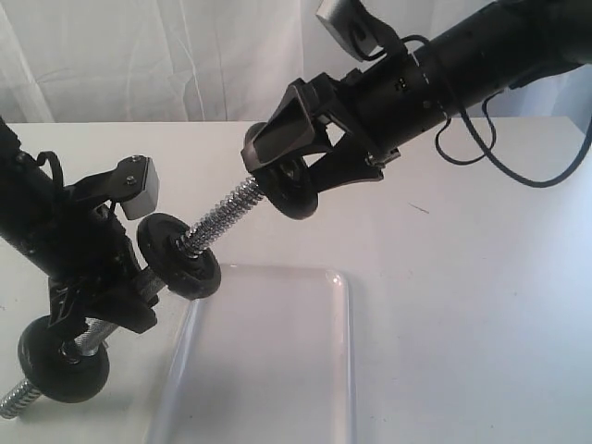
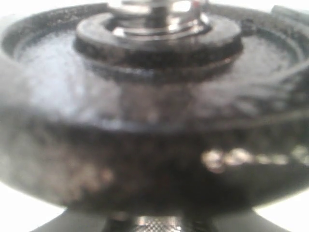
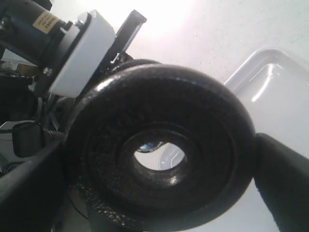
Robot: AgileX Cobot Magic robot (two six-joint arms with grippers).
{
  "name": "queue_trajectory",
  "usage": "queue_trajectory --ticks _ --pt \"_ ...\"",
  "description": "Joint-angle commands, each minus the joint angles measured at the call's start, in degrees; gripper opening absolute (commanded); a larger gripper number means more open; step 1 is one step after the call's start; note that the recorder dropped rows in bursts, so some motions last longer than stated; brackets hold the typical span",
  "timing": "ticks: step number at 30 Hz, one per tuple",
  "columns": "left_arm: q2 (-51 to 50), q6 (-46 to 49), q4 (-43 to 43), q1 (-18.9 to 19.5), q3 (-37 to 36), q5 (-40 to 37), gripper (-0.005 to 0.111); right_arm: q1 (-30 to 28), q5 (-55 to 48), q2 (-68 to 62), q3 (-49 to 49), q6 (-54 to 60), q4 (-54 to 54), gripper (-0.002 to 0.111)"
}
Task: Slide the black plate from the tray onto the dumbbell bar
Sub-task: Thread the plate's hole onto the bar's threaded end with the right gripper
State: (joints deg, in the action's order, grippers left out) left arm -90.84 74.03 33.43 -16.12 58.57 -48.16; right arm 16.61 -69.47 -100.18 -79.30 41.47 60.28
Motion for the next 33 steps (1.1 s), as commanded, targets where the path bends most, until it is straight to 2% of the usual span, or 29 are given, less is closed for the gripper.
queue_trajectory --ticks 1,11,21,33 --pt "3.1 0.7 9.0 0.0 1.4 -3.8 0.000 0.0 -0.5 1.3 1.9 0.4 3.7 0.000" --pt "3.1 1.0 9.4 0.0 1.4 -4.6 0.000 0.0 -0.5 1.3 2.0 1.8 6.1 0.000" --pt "3.1 2.1 9.0 -3.9 1.4 -3.4 0.000 0.0 -0.5 1.3 2.0 1.9 6.8 0.000" --pt "3.1 -1.4 4.6 -3.9 1.4 -0.7 0.000 2.2 -0.5 1.3 2.0 2.2 5.4 0.000"
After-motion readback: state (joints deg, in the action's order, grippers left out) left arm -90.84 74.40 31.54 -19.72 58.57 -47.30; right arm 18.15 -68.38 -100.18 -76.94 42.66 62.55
